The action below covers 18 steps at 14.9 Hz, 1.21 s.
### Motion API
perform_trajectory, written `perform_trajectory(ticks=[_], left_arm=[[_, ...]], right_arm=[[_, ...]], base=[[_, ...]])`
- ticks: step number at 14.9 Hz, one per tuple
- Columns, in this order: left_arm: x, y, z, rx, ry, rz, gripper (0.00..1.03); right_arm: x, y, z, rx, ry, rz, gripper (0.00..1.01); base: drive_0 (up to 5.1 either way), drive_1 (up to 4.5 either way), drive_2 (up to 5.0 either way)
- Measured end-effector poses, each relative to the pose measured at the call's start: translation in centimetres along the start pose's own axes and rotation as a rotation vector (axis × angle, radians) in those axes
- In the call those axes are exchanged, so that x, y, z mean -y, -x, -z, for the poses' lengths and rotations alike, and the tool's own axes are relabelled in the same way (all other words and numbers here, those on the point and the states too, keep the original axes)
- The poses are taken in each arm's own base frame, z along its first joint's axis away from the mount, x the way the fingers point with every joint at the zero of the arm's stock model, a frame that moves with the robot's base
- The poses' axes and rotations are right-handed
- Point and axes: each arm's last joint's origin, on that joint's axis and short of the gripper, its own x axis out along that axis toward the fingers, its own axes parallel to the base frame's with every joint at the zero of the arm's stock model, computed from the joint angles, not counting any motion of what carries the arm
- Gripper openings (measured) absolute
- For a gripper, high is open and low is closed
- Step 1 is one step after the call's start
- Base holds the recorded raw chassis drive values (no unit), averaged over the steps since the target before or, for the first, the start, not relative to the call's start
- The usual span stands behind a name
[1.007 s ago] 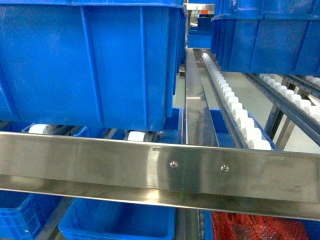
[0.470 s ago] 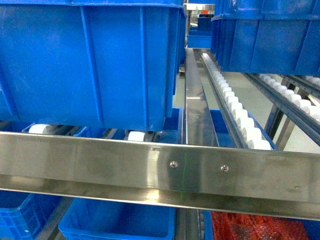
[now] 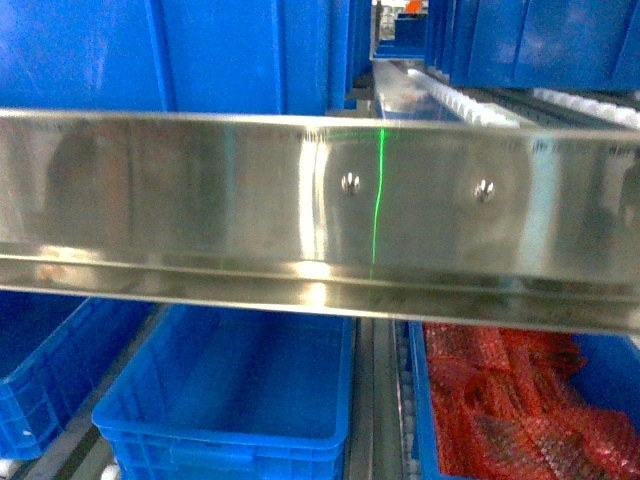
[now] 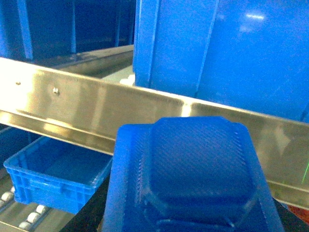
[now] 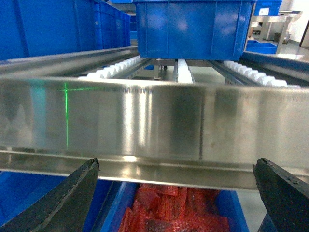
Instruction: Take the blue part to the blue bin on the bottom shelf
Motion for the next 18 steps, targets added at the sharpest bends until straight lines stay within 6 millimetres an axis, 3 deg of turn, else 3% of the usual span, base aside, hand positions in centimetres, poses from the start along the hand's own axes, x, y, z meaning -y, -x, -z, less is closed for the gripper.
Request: perform_trajectory(ticks=[18], left_arm=[[0.00,0.00,0.01,-0.001,-0.001,0.000,0.43]], right_arm=[[0.00,0.00,0.01,-0.001,0.001,0.000,0.98]], base=[[0.0,0.00,0.0]])
